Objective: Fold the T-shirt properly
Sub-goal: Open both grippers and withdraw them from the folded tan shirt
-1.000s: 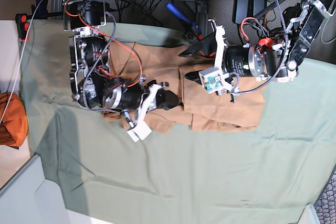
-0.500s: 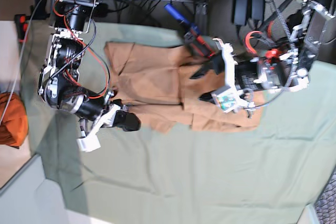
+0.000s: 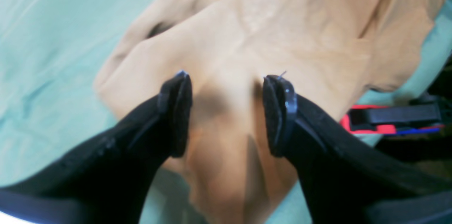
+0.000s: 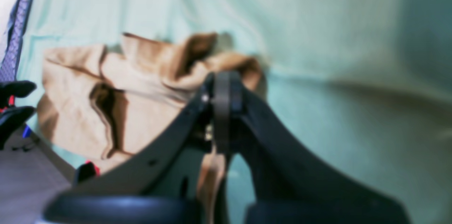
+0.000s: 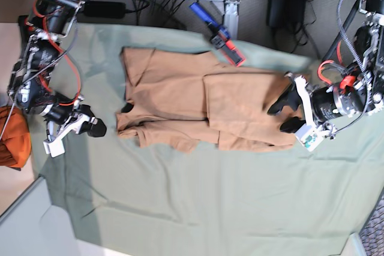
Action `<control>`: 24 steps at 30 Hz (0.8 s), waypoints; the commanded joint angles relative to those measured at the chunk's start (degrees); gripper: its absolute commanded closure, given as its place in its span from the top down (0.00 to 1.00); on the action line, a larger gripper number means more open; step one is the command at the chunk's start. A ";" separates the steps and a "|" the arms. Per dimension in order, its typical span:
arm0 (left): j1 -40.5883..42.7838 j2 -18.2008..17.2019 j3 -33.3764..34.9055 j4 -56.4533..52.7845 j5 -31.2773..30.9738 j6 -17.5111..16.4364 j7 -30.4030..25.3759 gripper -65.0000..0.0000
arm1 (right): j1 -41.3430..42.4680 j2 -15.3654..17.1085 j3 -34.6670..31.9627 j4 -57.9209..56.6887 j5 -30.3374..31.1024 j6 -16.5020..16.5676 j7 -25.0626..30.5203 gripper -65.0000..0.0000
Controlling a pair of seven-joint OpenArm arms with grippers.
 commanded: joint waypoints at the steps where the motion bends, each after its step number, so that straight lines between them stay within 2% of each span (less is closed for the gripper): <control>1: -0.76 -0.35 -0.87 0.90 -1.07 -0.80 -1.09 0.55 | 1.31 1.33 0.39 -0.33 1.77 7.45 -0.33 0.00; 4: -0.76 -0.35 -2.01 0.90 -2.56 -0.80 -1.03 0.55 | 1.31 1.57 0.39 -3.37 5.75 7.45 -5.33 0.00; 7: -0.74 -0.35 -2.16 0.90 -3.58 -0.80 -1.03 0.55 | 1.29 1.57 0.37 -7.08 7.91 7.48 -7.58 0.45; 8: -0.74 -0.35 -2.16 0.87 -3.56 -0.80 -1.01 0.55 | 1.31 1.57 0.37 -8.46 8.68 7.48 -7.67 0.53; 18: -0.74 -0.33 -2.16 0.90 -3.65 -0.80 -0.81 0.55 | 1.31 1.53 -0.31 -13.62 14.27 7.50 -10.40 0.55; 24: -0.74 -0.33 -2.16 0.87 -4.02 -0.80 -0.66 0.55 | 1.31 1.53 -5.33 -13.62 15.10 7.48 -11.76 0.55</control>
